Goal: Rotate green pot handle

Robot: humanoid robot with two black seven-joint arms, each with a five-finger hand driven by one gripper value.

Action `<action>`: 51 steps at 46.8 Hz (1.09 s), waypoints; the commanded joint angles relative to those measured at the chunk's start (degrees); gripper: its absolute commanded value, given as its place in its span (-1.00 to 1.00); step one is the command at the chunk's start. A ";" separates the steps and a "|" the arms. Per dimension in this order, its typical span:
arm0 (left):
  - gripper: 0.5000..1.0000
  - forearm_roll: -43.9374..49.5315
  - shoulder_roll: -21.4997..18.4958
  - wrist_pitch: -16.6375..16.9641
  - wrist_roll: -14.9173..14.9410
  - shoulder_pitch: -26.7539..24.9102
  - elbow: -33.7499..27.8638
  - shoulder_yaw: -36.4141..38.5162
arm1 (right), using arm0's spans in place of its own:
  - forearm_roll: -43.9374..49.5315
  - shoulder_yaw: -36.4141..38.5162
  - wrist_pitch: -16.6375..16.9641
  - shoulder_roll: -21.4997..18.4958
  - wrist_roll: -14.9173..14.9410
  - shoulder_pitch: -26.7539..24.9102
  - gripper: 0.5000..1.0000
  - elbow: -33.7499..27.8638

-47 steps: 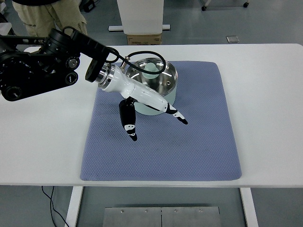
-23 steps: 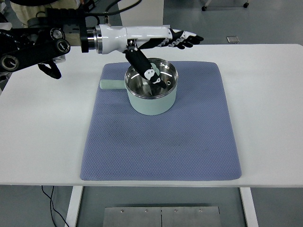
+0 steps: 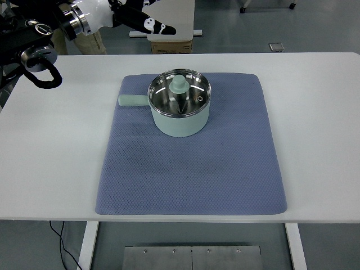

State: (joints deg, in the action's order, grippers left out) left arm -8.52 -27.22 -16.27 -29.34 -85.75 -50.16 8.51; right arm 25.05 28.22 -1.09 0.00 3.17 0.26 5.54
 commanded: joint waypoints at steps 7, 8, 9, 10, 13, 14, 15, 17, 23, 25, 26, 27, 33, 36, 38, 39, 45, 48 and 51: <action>1.00 7.71 -0.64 0.01 -0.02 3.31 3.49 -0.16 | 0.00 0.00 -0.06 0.00 0.00 0.01 1.00 0.00; 1.00 8.59 -0.73 0.01 -0.02 3.66 3.84 -0.16 | 0.00 0.00 -0.06 0.00 0.00 0.01 1.00 0.00; 1.00 9.39 -0.73 0.10 0.07 4.01 4.11 -0.16 | 0.00 0.00 0.03 0.00 0.00 0.01 1.00 0.00; 1.00 10.09 -0.73 0.19 0.07 4.36 4.46 -0.16 | 0.00 0.00 -0.06 0.00 0.00 0.01 1.00 0.00; 1.00 11.50 -0.82 0.19 -0.02 5.33 5.51 -0.16 | 0.00 0.00 -0.06 0.00 0.00 0.01 1.00 0.00; 1.00 11.85 -0.90 0.19 0.07 5.59 5.78 -0.16 | 0.00 0.00 -0.06 0.00 0.00 0.01 1.00 0.00; 1.00 12.29 -0.90 0.19 -0.02 5.94 6.13 -0.24 | 0.00 0.00 -0.06 0.00 0.00 0.01 1.00 0.00; 1.00 13.43 -0.90 0.19 -0.02 6.47 6.48 -0.33 | 0.00 0.00 0.03 0.00 0.00 0.01 1.00 0.00; 1.00 17.91 -0.90 0.36 0.07 8.05 7.10 -0.33 | 0.00 0.00 -0.06 0.00 0.00 0.01 1.00 0.00; 1.00 18.88 -0.90 0.71 0.07 8.67 7.27 -0.33 | 0.00 0.00 0.03 0.00 0.00 0.01 1.00 0.00; 1.00 19.23 -0.90 0.98 0.07 8.85 7.45 -0.33 | 0.00 0.00 0.03 0.00 0.00 0.01 1.00 0.00; 1.00 19.59 -0.82 1.24 -0.02 9.11 7.62 -0.33 | 0.00 0.00 0.03 0.00 0.00 0.01 1.00 0.00; 1.00 23.19 -0.55 1.51 0.07 10.95 9.20 -0.94 | 0.00 0.00 0.03 0.00 0.00 0.01 1.00 0.00; 1.00 24.77 -0.46 1.59 0.07 12.36 10.08 -1.65 | 0.00 0.00 -0.06 0.00 0.00 0.01 1.00 0.00; 1.00 25.21 -0.38 1.68 0.07 13.32 10.61 -2.17 | 0.00 0.00 -0.06 0.00 0.00 0.01 1.00 0.00; 1.00 25.39 -0.38 1.77 0.07 13.76 10.96 -2.44 | 0.00 0.00 -0.06 0.00 0.00 0.01 1.00 0.00; 1.00 25.83 -0.29 2.38 0.16 16.75 12.46 -5.25 | 0.00 0.00 0.03 0.00 0.00 0.01 1.00 0.00; 1.00 25.92 -0.11 2.47 0.60 18.42 13.07 -6.83 | 0.00 0.00 0.03 0.00 0.00 0.01 1.00 0.00; 1.00 25.92 0.32 2.91 1.65 20.27 13.86 -8.59 | 0.00 0.00 0.03 0.00 0.00 0.01 1.00 0.00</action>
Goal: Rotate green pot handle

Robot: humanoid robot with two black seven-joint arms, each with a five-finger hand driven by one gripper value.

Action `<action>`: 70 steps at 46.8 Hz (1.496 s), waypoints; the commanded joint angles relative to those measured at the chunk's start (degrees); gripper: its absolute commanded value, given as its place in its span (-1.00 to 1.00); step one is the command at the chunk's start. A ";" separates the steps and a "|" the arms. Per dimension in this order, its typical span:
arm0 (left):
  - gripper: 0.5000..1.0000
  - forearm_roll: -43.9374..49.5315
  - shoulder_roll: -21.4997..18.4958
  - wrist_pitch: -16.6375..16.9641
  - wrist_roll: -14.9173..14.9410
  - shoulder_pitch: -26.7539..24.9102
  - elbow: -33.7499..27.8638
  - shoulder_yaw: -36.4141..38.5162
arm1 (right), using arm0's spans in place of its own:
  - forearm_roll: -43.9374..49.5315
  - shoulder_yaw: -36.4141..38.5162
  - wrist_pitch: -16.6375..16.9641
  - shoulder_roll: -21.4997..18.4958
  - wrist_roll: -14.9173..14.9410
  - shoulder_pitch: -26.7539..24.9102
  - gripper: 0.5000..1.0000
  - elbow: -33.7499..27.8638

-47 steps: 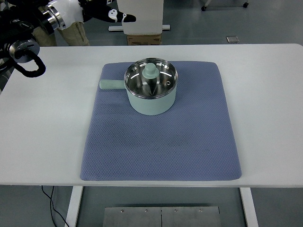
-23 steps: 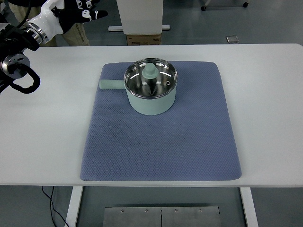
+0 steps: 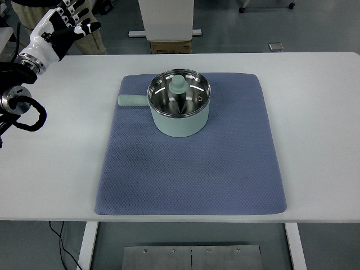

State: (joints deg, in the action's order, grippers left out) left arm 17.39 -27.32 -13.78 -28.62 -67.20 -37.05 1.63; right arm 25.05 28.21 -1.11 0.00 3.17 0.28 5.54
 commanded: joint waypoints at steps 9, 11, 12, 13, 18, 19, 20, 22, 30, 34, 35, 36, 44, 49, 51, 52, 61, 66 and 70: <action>1.00 0.01 3.58 0.59 1.28 5.24 4.61 -5.41 | 0.00 0.00 0.06 0.00 0.00 -0.01 1.00 0.00; 1.00 0.01 4.20 0.59 1.28 5.85 5.32 -5.93 | 0.00 0.00 0.06 0.00 0.00 -0.01 1.00 0.00; 1.00 0.01 4.55 0.59 1.28 6.12 5.50 -6.20 | 0.00 0.00 -0.03 0.00 0.00 -0.01 1.00 0.00; 1.00 -0.08 4.90 0.59 1.28 6.21 5.67 -6.55 | 0.00 0.00 0.06 0.00 0.00 -0.01 1.00 0.00; 1.00 -0.08 6.13 0.24 1.28 6.38 5.94 -7.96 | 0.00 0.00 0.06 0.00 0.00 -0.01 1.00 0.00; 1.00 -0.08 6.48 0.24 1.28 6.38 5.94 -8.22 | 0.00 0.00 0.06 0.00 0.00 -0.01 1.00 0.00; 1.00 -0.08 6.75 0.15 1.28 6.47 5.94 -8.48 | 0.00 0.00 0.06 0.00 0.00 -0.01 1.00 0.00; 1.00 -0.08 7.36 0.07 1.28 6.73 5.94 -9.10 | 0.00 0.00 -0.03 0.00 0.00 -0.01 1.00 0.00; 1.00 -0.08 9.65 0.24 1.28 7.52 6.03 -10.86 | 0.00 0.00 0.06 0.00 0.00 -0.01 1.00 0.00; 1.00 -0.08 10.44 0.33 1.28 8.23 6.03 -11.12 | 0.00 0.00 0.06 0.00 0.00 -0.01 1.00 0.00; 1.00 -0.08 10.62 0.33 1.28 8.49 6.03 -11.21 | 0.00 0.00 -0.03 0.00 0.00 -0.01 1.00 0.00; 1.00 -0.08 10.71 0.24 1.28 8.75 6.03 -11.30 | 0.00 0.00 0.06 0.00 0.00 -0.01 1.00 0.00; 1.00 -0.16 10.97 0.33 1.28 10.16 6.03 -13.23 | 0.00 0.00 0.06 0.00 0.00 -0.01 1.00 0.00; 1.00 -0.16 11.06 0.33 1.28 10.60 6.11 -13.41 | 0.00 0.00 0.06 0.00 0.00 -0.01 1.00 0.00; 1.00 -0.16 11.06 0.33 1.28 10.60 6.11 -13.49 | 0.00 0.00 0.06 0.00 0.00 -0.01 1.00 0.00; 1.00 -0.16 11.06 0.33 1.28 10.60 6.11 -13.58 | 0.00 0.00 0.06 0.00 0.00 -0.01 1.00 0.00; 1.00 -0.16 11.23 0.33 1.20 11.04 6.11 -13.76 | 0.00 0.00 0.06 0.00 0.00 -0.01 1.00 0.00; 1.00 -0.08 11.59 0.33 1.20 11.39 6.03 -13.76 | 0.00 0.00 -0.03 0.00 0.00 -0.01 1.00 0.00; 1.00 -0.08 11.59 0.33 1.20 11.66 6.03 -14.63 | 0.00 0.00 0.06 0.00 0.00 -0.01 1.00 0.00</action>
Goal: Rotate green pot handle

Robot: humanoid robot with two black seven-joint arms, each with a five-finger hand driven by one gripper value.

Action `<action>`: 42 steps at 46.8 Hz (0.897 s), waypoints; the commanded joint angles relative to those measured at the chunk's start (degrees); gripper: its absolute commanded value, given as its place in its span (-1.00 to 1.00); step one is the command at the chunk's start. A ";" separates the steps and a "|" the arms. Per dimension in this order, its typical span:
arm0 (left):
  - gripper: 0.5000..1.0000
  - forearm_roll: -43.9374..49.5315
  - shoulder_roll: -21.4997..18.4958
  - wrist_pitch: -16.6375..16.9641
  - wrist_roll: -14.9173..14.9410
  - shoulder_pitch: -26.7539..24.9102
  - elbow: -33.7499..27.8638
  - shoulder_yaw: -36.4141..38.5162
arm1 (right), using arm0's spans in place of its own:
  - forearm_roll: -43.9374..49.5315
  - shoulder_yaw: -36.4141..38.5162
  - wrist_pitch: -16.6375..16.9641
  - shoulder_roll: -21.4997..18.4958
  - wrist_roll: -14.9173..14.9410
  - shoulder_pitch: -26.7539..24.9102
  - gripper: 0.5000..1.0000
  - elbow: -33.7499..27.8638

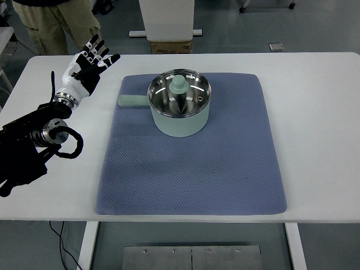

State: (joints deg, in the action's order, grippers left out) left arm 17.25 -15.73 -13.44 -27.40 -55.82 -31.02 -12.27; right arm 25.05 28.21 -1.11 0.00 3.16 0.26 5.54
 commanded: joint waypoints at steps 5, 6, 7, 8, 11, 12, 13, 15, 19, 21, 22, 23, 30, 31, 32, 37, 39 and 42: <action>1.00 0.07 -0.09 -0.09 0.07 0.89 -0.01 -2.31 | -0.09 0.00 0.05 0.00 0.01 0.00 1.00 0.00; 1.00 0.07 0.00 -0.09 0.07 0.98 -0.01 -2.49 | -0.09 0.00 0.05 0.00 0.01 -0.08 1.00 0.17; 1.00 0.07 0.00 -0.09 0.07 1.06 -0.01 -2.58 | -0.09 0.00 0.05 0.00 0.01 -0.08 1.00 0.18; 1.00 0.07 0.00 -0.09 -0.02 1.24 -0.01 -2.67 | -0.09 0.00 0.05 0.00 0.01 -0.08 1.00 0.18; 1.00 0.07 0.00 -0.09 0.07 1.68 -0.01 -2.76 | -0.17 0.00 0.05 0.00 0.01 0.00 1.00 0.00; 1.00 0.07 0.00 -0.09 0.07 1.68 -0.01 -2.76 | -0.18 0.00 0.05 0.00 0.01 0.00 1.00 0.00; 1.00 0.07 0.00 -0.09 0.07 1.68 -0.01 -2.84 | -0.18 -0.09 0.05 0.00 0.01 0.00 1.00 0.00; 1.00 0.07 0.00 -0.09 0.07 1.94 -0.01 -3.02 | -0.18 -0.09 0.05 0.00 0.01 0.00 1.00 0.00; 1.00 0.07 0.00 -0.09 0.07 2.12 -0.01 -3.72 | -0.18 0.00 0.05 0.00 0.01 0.00 1.00 0.00; 1.00 0.07 0.00 -0.09 0.07 2.12 -0.01 -3.90 | -0.09 0.00 0.05 0.00 0.01 -0.08 1.00 0.00; 1.00 0.07 0.00 -0.09 0.07 2.12 -0.01 -3.90 | -0.09 0.00 0.05 0.00 0.01 -0.08 1.00 0.00; 1.00 0.07 0.00 -0.09 0.07 2.12 -0.01 -3.99 | -0.09 0.00 0.05 0.00 0.01 -0.08 1.00 0.00; 1.00 0.15 0.00 -0.09 0.07 2.12 -0.01 -4.34 | 0.00 0.00 0.05 0.00 0.01 -0.08 1.00 0.00; 1.00 0.15 0.00 -0.09 0.07 2.12 -0.01 -4.51 | 0.00 0.00 0.05 0.00 0.01 -0.08 1.00 0.00; 1.00 0.15 0.09 -0.09 0.07 2.21 -0.01 -4.69 | -0.09 0.00 0.05 0.00 0.01 -0.08 1.00 0.00; 1.00 0.15 0.52 -0.18 0.07 2.91 0.08 -5.74 | -0.09 0.00 0.05 0.00 0.01 -0.08 1.00 0.00; 1.00 0.15 0.70 -0.27 0.07 3.00 0.26 -6.18 | -0.09 0.00 0.05 0.00 0.01 -0.08 1.00 0.00; 1.00 0.15 0.88 -0.27 0.07 3.26 0.70 -6.62 | -0.09 0.00 0.05 0.00 0.01 -0.08 1.00 0.00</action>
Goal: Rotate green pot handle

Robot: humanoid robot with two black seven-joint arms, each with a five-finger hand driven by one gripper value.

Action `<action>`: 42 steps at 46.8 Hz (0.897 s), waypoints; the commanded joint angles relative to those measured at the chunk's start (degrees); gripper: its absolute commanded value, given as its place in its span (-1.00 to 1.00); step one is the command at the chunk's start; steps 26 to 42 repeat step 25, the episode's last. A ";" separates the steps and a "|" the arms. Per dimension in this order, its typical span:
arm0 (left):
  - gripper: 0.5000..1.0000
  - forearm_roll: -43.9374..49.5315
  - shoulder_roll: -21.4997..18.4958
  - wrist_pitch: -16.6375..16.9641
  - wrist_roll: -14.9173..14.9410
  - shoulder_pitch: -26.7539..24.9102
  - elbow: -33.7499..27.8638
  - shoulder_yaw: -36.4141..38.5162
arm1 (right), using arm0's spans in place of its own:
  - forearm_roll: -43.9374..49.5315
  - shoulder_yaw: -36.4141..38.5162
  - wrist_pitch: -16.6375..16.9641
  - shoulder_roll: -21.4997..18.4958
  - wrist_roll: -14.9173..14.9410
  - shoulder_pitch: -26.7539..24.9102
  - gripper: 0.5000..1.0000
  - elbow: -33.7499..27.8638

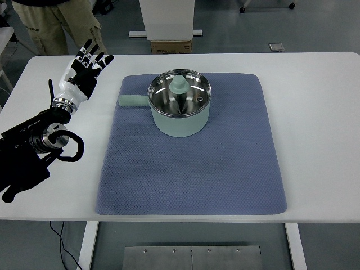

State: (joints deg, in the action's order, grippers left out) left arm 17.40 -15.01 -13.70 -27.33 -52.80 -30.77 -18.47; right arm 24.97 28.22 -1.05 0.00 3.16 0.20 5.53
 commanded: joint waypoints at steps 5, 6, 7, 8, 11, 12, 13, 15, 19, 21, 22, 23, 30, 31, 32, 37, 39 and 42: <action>1.00 0.00 1.39 -0.01 0.00 0.24 0.89 -0.69 | -0.10 -0.01 0.00 0.00 0.01 0.07 1.00 0.01; 1.00 0.00 1.57 -0.01 0.00 0.24 1.06 -0.86 | -0.10 -0.01 0.00 0.00 0.01 0.07 1.00 0.01; 1.00 0.00 1.57 -0.01 0.00 0.24 1.24 -1.04 | -0.10 -0.01 0.00 0.00 0.01 0.07 1.00 0.01; 1.00 0.00 1.65 -0.01 0.00 0.24 1.41 -1.21 | -0.01 -0.01 0.00 0.00 0.01 0.07 1.00 0.01; 1.00 -0.09 1.83 -0.01 0.00 0.33 1.68 -1.56 | -0.01 -0.01 -0.01 0.00 0.01 0.07 1.00 0.01; 1.00 -0.09 1.92 -0.01 0.00 0.24 1.68 -1.57 | -0.10 -0.01 0.00 0.00 0.01 0.07 1.00 0.01; 1.00 0.00 2.18 -0.01 0.00 0.24 1.77 -1.57 | -0.19 -0.01 0.00 0.00 0.01 0.07 1.00 0.01; 1.00 -0.09 2.36 -0.01 0.00 0.33 1.77 -1.57 | -0.19 -0.01 0.00 0.00 0.01 0.07 1.00 0.01; 1.00 -0.09 2.45 -0.01 0.00 0.24 1.77 -1.57 | -0.28 -0.01 0.00 0.00 0.01 0.07 1.00 0.01; 1.00 -0.09 2.53 -0.01 0.00 0.24 1.77 -1.57 | -0.28 -0.01 0.00 0.00 0.01 0.07 1.00 0.01; 1.00 -0.09 2.53 -0.01 0.00 0.24 1.77 -1.57 | -0.28 -0.01 0.00 0.00 0.01 0.07 1.00 0.01; 1.00 -0.09 2.53 -0.01 0.00 0.24 1.77 -1.57 | -0.28 -0.01 0.00 0.00 0.01 0.07 1.00 0.01; 1.00 -0.09 2.53 0.07 0.00 0.24 1.77 -1.57 | -0.28 0.08 -0.01 0.00 0.09 0.07 1.00 0.01; 1.00 -0.09 2.53 0.07 0.00 0.24 1.77 -1.57 | -0.28 0.08 -0.01 0.00 0.09 0.07 1.00 0.01; 1.00 -0.09 2.53 0.07 0.00 0.24 1.77 -1.57 | -0.28 0.08 -0.01 0.00 0.09 0.07 1.00 0.01; 1.00 -0.09 2.53 0.07 0.00 0.24 1.77 -1.57 | -0.28 0.08 -0.01 0.00 0.09 0.07 1.00 0.01; 1.00 -0.09 2.53 0.07 0.00 0.24 1.77 -1.57 | -0.28 0.08 -0.01 0.00 0.09 0.07 1.00 0.01; 1.00 -0.09 2.53 0.07 0.00 0.24 1.77 -1.57 | -0.28 0.08 -0.01 0.00 0.09 0.07 1.00 0.01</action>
